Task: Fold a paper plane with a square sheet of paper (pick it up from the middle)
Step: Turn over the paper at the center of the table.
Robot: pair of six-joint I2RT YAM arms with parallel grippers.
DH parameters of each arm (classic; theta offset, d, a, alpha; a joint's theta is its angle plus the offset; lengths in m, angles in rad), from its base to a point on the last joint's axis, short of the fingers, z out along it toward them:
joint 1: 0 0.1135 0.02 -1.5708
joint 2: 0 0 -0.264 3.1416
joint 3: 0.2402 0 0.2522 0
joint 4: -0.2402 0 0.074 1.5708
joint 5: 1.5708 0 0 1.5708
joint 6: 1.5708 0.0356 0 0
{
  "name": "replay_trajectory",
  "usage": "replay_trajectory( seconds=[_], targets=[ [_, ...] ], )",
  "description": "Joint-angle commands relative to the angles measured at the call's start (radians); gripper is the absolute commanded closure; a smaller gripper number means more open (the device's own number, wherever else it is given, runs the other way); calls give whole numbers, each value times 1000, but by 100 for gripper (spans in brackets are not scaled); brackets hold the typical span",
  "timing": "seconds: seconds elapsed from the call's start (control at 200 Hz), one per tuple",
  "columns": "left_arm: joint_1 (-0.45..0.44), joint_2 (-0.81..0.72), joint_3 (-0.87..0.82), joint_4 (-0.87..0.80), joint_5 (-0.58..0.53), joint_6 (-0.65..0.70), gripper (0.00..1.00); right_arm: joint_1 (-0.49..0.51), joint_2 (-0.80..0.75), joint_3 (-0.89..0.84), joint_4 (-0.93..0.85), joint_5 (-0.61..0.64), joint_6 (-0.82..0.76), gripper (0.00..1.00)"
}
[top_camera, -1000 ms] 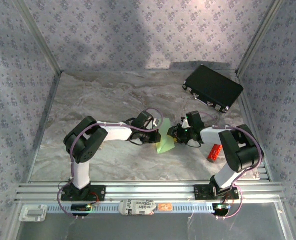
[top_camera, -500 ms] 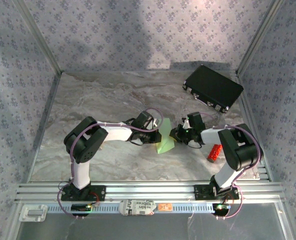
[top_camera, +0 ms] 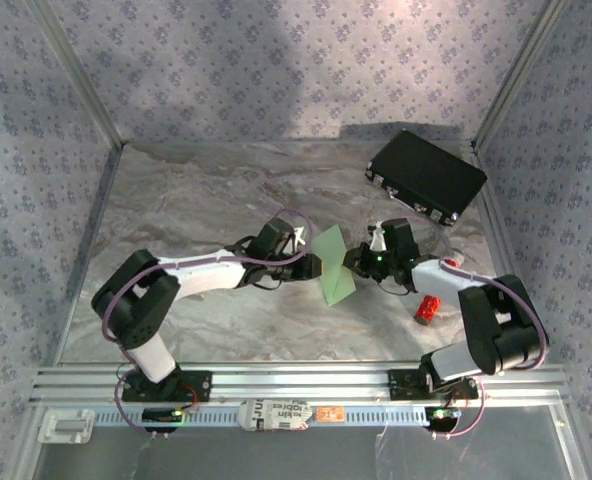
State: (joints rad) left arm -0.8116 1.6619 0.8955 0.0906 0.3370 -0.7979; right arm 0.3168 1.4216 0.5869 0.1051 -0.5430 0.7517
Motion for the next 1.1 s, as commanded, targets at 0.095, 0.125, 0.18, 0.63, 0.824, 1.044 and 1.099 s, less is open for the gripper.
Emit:
replay_trajectory(
  seconds=[0.095, 0.125, 0.18, 0.63, 0.824, 1.044, 1.099],
  targets=[
    [19, -105, -74, 9, -81, 3, 58, 14, -73, 69, -219, 102, -114, 94],
    [28, -120, -83, 10, -83, 7, 57, 16, -82, 76, -238, 116, -115, 94],
    [47, -144, -98, 12, -84, 16, 57, 22, -93, 86, -265, 144, -114, 94],
    [242, -442, -182, -170, 19, 74, 50, 182, -218, 212, -539, 487, 156, 94],
    [324, -525, -231, -281, 118, 117, 49, 291, -295, 214, -571, 598, 233, 94],
    [353, -572, -257, -292, 187, 94, 49, 378, -366, 234, -668, 681, 291, 94],
    [359, -577, -247, -311, 210, 88, 49, 384, -384, 230, -656, 675, 292, 94]
  ],
)
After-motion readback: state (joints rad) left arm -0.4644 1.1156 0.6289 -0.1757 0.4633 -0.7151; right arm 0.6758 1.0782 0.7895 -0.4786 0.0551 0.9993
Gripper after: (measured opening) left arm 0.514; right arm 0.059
